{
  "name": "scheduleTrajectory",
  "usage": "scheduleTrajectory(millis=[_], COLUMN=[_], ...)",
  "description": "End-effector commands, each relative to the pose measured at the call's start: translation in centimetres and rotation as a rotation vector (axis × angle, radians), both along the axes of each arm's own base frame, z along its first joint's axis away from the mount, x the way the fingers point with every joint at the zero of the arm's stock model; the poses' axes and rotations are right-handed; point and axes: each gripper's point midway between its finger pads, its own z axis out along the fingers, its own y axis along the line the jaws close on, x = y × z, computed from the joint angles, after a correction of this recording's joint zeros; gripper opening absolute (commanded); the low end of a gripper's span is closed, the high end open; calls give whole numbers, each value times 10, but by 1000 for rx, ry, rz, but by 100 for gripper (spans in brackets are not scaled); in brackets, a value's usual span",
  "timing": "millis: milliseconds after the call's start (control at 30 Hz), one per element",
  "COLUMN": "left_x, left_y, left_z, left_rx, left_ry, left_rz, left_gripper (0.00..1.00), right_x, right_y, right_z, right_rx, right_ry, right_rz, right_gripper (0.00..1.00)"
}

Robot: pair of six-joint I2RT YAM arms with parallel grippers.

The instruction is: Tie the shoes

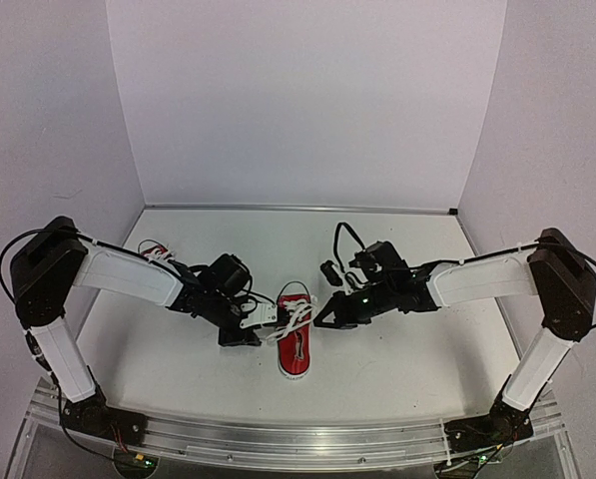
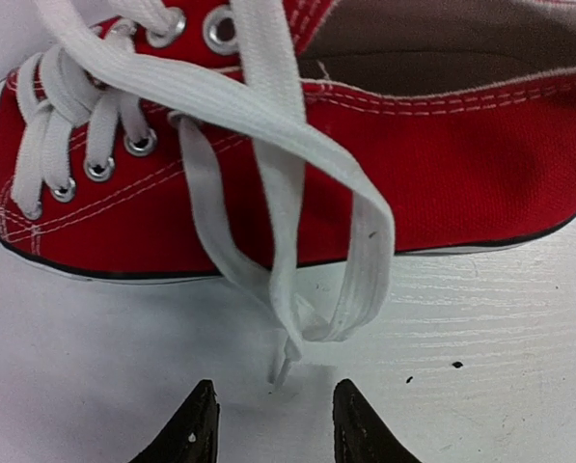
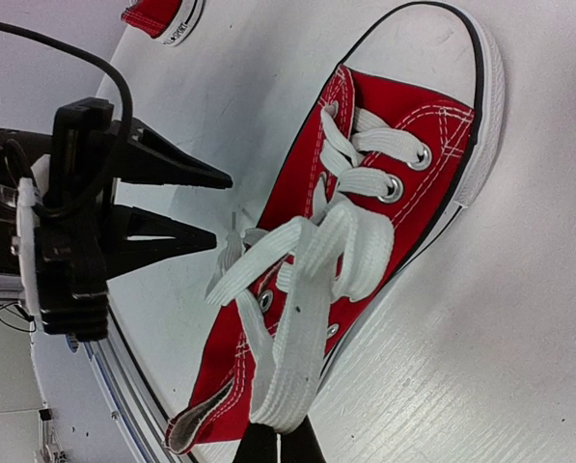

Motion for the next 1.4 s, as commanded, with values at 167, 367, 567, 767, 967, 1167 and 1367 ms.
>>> scheduleTrajectory(millis=[167,367,567,767,967,1167,1367], left_x=[5,11,19,36,58,64,57], left_y=[-20,-16,7,43,84,118,132], left_z=[-14,-20,18,56,72,92,96], left_rx=[3,58,44,51,141,156,185], left_ry=[-43,-62,-118,-234,-356,-428,-420], left_rz=[-72,-58,86,280,505,706,725], left_gripper=[33,8,0,0,0,0,0], right_x=[5,5,6,10,11,4,-5], right_y=[5,3,-14,-45,-93,-128,-144], right_z=[3,3,6,6,2,6,3], right_rx=[10,5,-10,-50,-130,-140,-170], right_ry=[-11,-14,-18,-17,3,9,18], right_rz=[4,-3,-59,-160,-334,-476,-520], right_gripper=[0,0,0,0,0,0,0])
